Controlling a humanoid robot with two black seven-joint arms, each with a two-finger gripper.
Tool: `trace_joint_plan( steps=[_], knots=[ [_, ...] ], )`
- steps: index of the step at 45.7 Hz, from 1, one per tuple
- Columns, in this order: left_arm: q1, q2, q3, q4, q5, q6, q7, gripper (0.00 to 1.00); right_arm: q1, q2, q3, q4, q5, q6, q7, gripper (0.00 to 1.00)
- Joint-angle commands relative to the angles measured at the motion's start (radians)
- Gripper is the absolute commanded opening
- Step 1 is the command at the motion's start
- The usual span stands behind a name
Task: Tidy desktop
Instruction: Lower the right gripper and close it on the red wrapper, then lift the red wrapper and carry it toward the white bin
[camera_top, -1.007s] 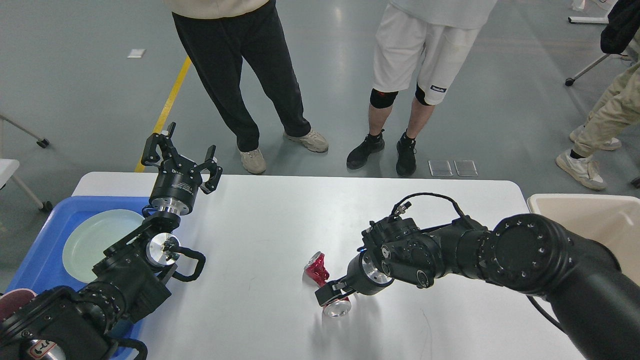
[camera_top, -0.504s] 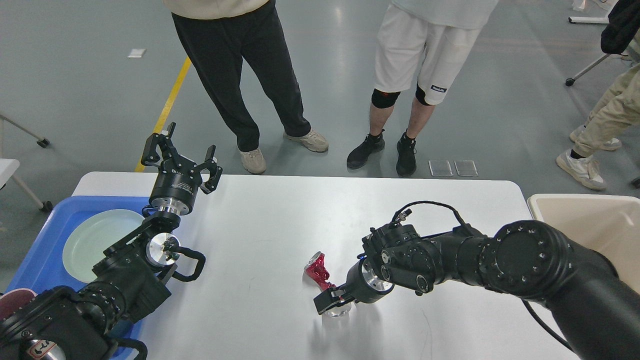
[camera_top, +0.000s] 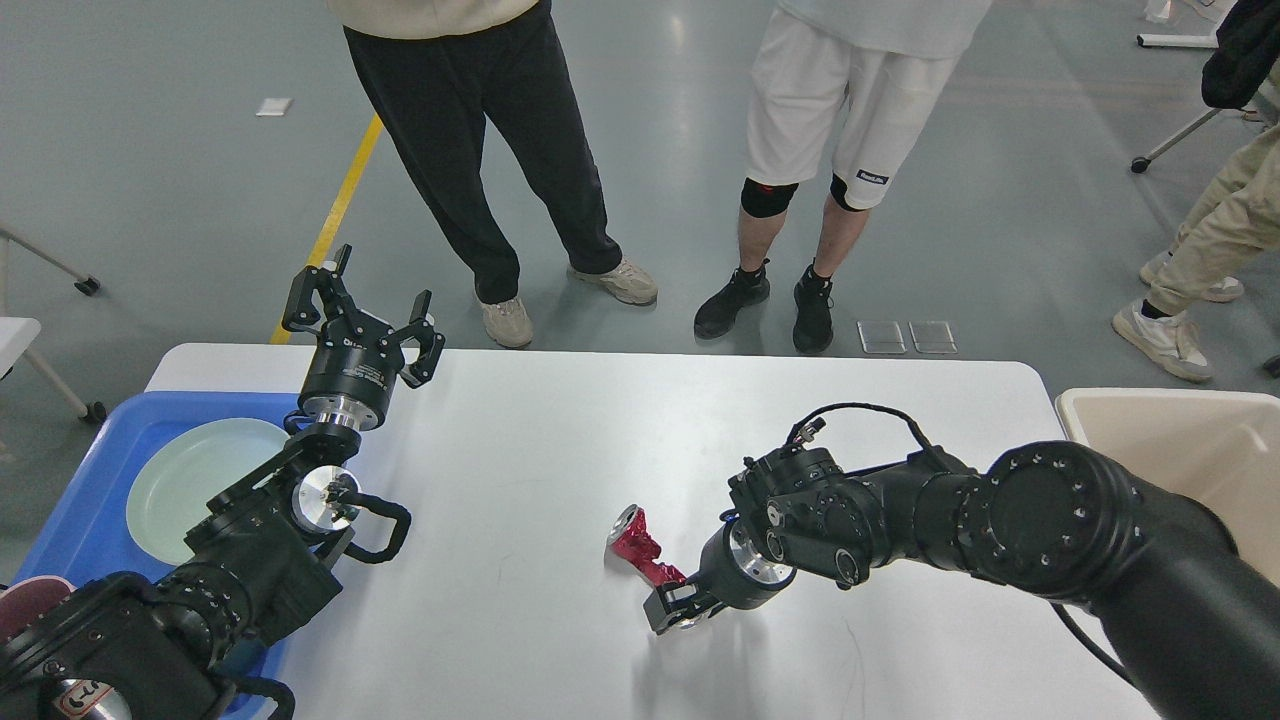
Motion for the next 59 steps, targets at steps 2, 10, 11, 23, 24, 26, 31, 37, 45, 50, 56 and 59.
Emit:
trace_joint_plan(
  steps=[2, 10, 11, 23, 24, 26, 31, 37, 45, 50, 56, 59],
  knots=[
    [0.0, 0.0, 0.0, 0.0, 0.0, 0.0, 0.0, 0.97, 0.016, -0.003, -0.001, -0.002, 0.001, 0.045, 0.001, 0.0],
    [0.0, 0.0, 0.0, 0.0, 0.0, 0.0, 0.0, 0.97, 0.047, -0.031, -0.013, -0.002, 0.084, 0.08, 0.001, 0.0],
    [0.0, 0.0, 0.0, 0.0, 0.0, 0.0, 0.0, 0.97, 0.05, -0.034, -0.019, -0.002, 0.093, 0.08, 0.001, 0.0],
    [0.0, 0.0, 0.0, 0.0, 0.0, 0.0, 0.0, 0.97, 0.117, -0.092, -0.036, -0.003, 0.159, 0.108, 0.006, 0.0],
    [0.0, 0.0, 0.0, 0.0, 0.0, 0.0, 0.0, 0.97, 0.131, -0.104, -0.036, -0.003, 0.17, 0.123, 0.006, 0.0],
    [0.0, 0.0, 0.0, 0.0, 0.0, 0.0, 0.0, 0.97, 0.159, -0.127, -0.036, -0.002, 0.196, 0.16, 0.009, 0.0],
    [0.0, 0.0, 0.0, 0.0, 0.0, 0.0, 0.0, 0.97, 0.243, -0.198, -0.037, -0.002, 0.254, 0.278, 0.012, 0.0],
    [0.0, 0.0, 0.0, 0.0, 0.0, 0.0, 0.001, 0.97, 0.36, -0.301, -0.037, 0.008, 0.27, 0.414, 0.014, 0.0],
    [0.0, 0.0, 0.0, 0.0, 0.0, 0.0, 0.001, 0.97, 0.527, -0.436, -0.047, 0.012, 0.268, 0.45, 0.014, 0.0],
    [0.0, 0.0, 0.0, 0.0, 0.0, 0.0, 0.001, 0.97, 0.631, -0.496, -0.119, 0.012, 0.268, 0.45, 0.014, 0.0],
    [0.0, 0.0, 0.0, 0.0, 0.0, 0.0, 0.0, 0.97, 0.7, -0.542, -0.197, -0.002, 0.258, 0.45, 0.014, 0.0],
    [0.0, 0.0, 0.0, 0.0, 0.0, 0.0, 0.001, 0.97, 0.708, -0.575, -0.229, -0.018, 0.256, 0.45, 0.012, 0.0]
  ],
)
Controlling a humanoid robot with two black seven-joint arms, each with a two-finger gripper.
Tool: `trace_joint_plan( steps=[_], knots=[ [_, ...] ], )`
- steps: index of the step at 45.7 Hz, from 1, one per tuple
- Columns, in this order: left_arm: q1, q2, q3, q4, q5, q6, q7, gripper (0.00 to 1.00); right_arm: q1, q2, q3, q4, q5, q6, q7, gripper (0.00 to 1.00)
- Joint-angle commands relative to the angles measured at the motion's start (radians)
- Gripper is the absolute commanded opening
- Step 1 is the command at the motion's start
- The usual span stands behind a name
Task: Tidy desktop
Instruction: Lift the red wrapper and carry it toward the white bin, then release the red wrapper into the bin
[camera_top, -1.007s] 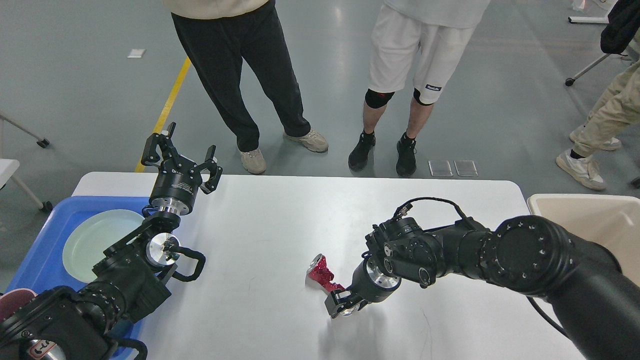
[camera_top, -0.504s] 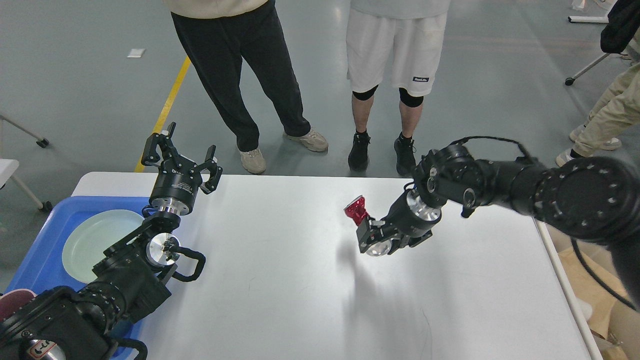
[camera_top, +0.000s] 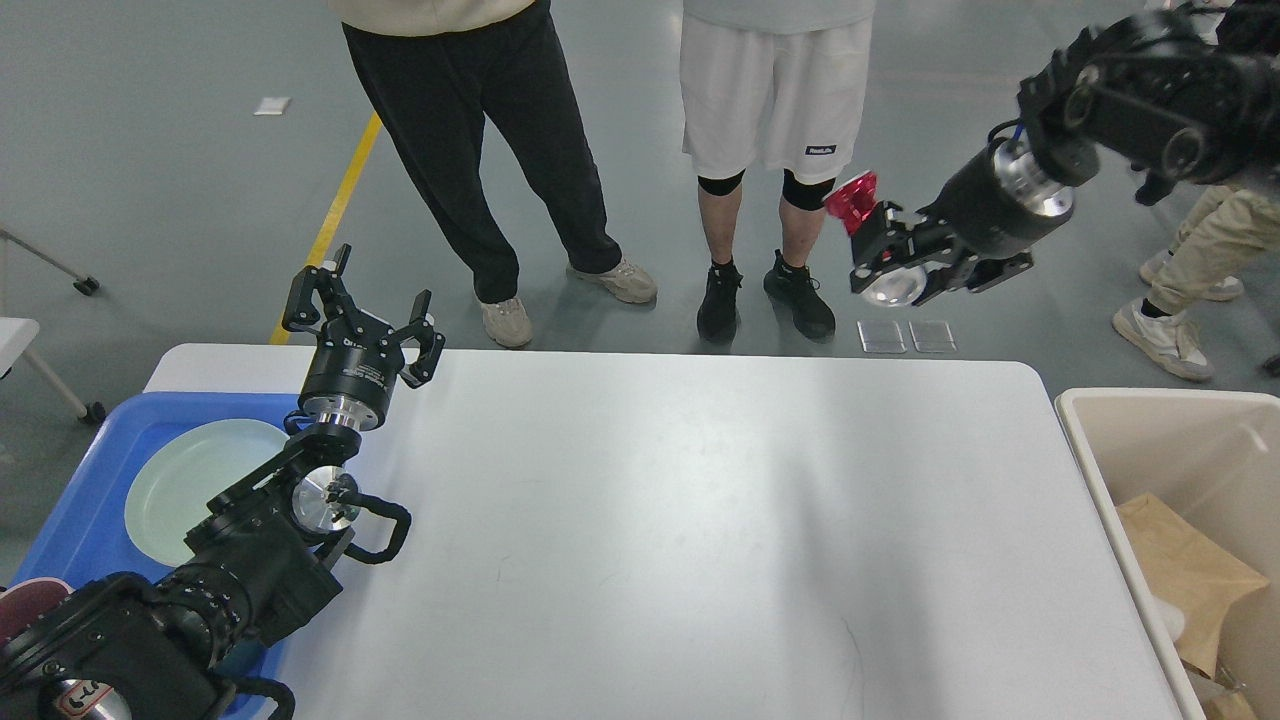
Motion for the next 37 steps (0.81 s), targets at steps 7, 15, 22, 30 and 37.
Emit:
trace_joint_plan(
  steps=[7, 15, 22, 30, 37],
  knots=[
    [0.0, 0.0, 0.0, 0.0, 0.0, 0.0, 0.0, 0.97, 0.006, -0.122, -0.098, -0.101, 0.01, 0.0, -0.009, 0.0],
    [0.0, 0.0, 0.0, 0.0, 0.0, 0.0, 0.0, 0.97, -0.087, -0.255, -0.095, -0.157, 0.012, 0.0, -0.008, 0.0],
    [0.0, 0.0, 0.0, 0.0, 0.0, 0.0, 0.001, 0.97, -0.168, -0.36, -0.099, -0.16, 0.012, -0.104, -0.008, 0.0],
    [0.0, 0.0, 0.0, 0.0, 0.0, 0.0, 0.001, 0.97, -0.283, -0.449, -0.092, -0.167, 0.012, -0.343, -0.008, 0.0],
    [0.0, 0.0, 0.0, 0.0, 0.0, 0.0, 0.0, 0.97, -0.415, -0.49, -0.066, -0.169, 0.012, -0.604, -0.005, 0.0]
  ],
)
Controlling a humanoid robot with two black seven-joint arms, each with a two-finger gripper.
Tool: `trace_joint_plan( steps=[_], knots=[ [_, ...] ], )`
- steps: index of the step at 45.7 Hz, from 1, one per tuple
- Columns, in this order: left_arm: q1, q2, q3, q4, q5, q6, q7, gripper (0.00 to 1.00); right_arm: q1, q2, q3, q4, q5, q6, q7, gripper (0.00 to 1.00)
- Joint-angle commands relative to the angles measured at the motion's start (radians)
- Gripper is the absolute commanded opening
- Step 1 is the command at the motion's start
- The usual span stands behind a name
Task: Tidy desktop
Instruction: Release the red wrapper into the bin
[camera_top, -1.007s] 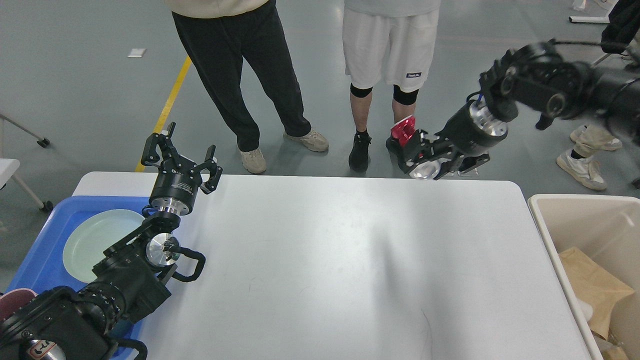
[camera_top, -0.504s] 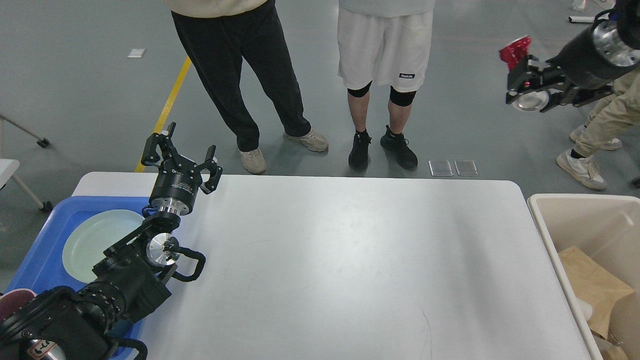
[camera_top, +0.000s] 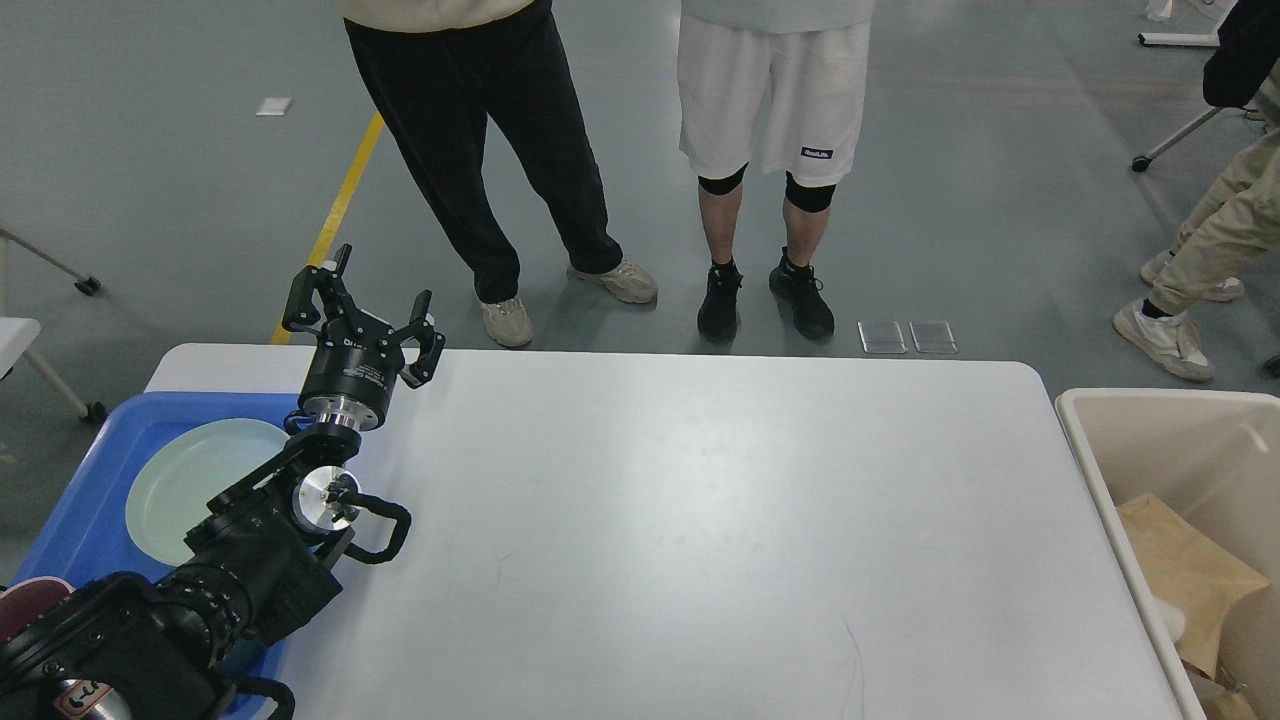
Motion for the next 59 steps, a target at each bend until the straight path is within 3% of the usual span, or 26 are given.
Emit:
trace_joint_plan(
  steps=[1, 7, 21, 29, 39, 40, 43, 44, 59],
  knots=[
    [0.0, 0.0, 0.0, 0.0, 0.0, 0.0, 0.001, 0.97, -0.115, -0.029, 0.026, -0.001, 0.0, -0.224, 0.002, 0.0],
    [0.0, 0.001, 0.0, 0.0, 0.0, 0.0, 0.001, 0.97, -0.256, -0.034, 0.085, 0.0, 0.014, -0.41, 0.005, 0.0],
    [0.0, 0.0, 0.0, 0.0, 0.0, 0.0, 0.0, 0.97, -0.554, -0.019, 0.312, -0.003, 0.066, -0.656, 0.008, 0.0],
    [0.0, 0.0, 0.0, 0.0, 0.0, 0.0, 0.0, 0.97, -0.66, 0.023, 0.4, -0.003, 0.123, -0.716, 0.008, 0.0],
    [0.0, 0.0, 0.0, 0.0, 0.0, 0.0, 0.0, 0.97, -0.724, 0.061, 0.406, 0.0, 0.129, -0.708, 0.008, 0.0],
    [0.0, 0.0, 0.0, 0.0, 0.0, 0.0, 0.0, 0.97, -0.73, 0.063, 0.406, 0.0, 0.129, -0.708, 0.008, 0.2],
    [0.0, 0.0, 0.0, 0.0, 0.0, 0.0, 0.0, 0.97, -0.735, 0.064, 0.404, 0.002, 0.128, -0.705, 0.008, 0.91],
    [0.0, 0.0, 0.0, 0.0, 0.0, 0.0, 0.0, 0.97, -0.735, 0.066, 0.406, 0.004, 0.128, -0.703, 0.008, 1.0],
    [0.0, 0.0, 0.0, 0.0, 0.0, 0.0, 0.0, 0.97, -0.738, 0.096, 0.404, 0.019, 0.128, -0.683, 0.008, 1.0]
  ],
)
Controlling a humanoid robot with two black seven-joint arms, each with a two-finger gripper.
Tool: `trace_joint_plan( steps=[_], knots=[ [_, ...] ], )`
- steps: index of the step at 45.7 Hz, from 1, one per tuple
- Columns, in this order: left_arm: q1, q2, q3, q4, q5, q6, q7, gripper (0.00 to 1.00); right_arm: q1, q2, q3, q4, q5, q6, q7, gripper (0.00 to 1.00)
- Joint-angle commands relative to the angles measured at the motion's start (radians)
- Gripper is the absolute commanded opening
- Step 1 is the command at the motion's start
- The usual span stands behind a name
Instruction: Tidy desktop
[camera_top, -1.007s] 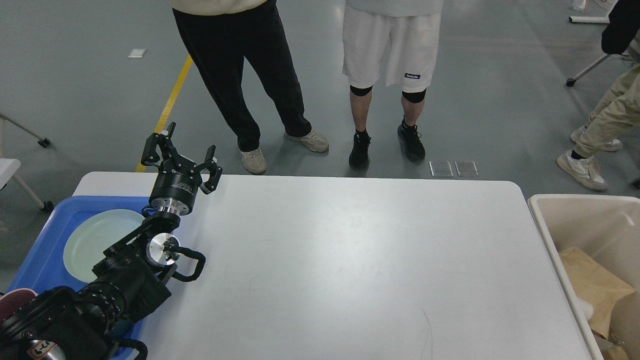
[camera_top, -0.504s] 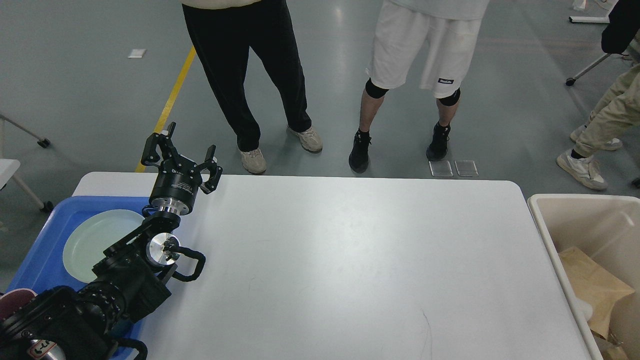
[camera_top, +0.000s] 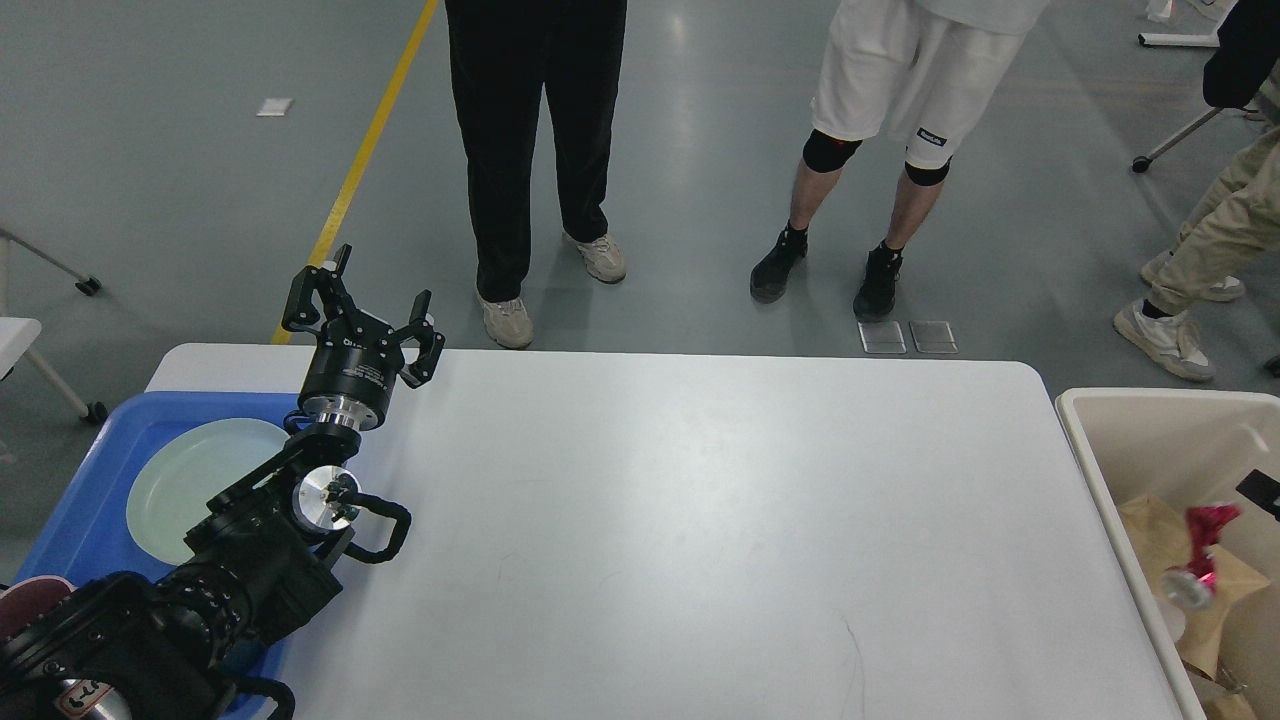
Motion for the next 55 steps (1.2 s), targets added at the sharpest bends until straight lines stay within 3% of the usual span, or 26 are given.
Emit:
trace_joint_plan(
  steps=[1, 15, 27, 44, 55],
  knots=[
    [0.0, 0.0, 0.0, 0.0, 0.0, 0.0, 0.0, 0.97, 0.0, 0.014, -0.001, 0.002, -0.001, 0.014, -0.002, 1.0],
    [0.0, 0.0, 0.0, 0.0, 0.0, 0.0, 0.0, 0.97, 0.112, 0.025, -0.005, 0.002, -0.001, 0.014, 0.0, 1.0],
    [0.0, 0.0, 0.0, 0.0, 0.0, 0.0, 0.0, 0.97, 0.316, 0.242, 0.024, 0.0, 0.0, 0.014, -0.002, 1.0],
    [0.0, 0.0, 0.0, 0.0, 0.0, 0.0, 0.0, 0.97, 0.327, 0.661, 0.625, -0.018, 0.002, -0.002, -0.011, 1.0],
    [0.0, 0.0, 0.0, 0.0, 0.0, 0.0, 0.0, 0.97, 0.327, 0.723, 0.878, -0.007, 0.003, 0.004, -0.009, 1.0]
  ],
)
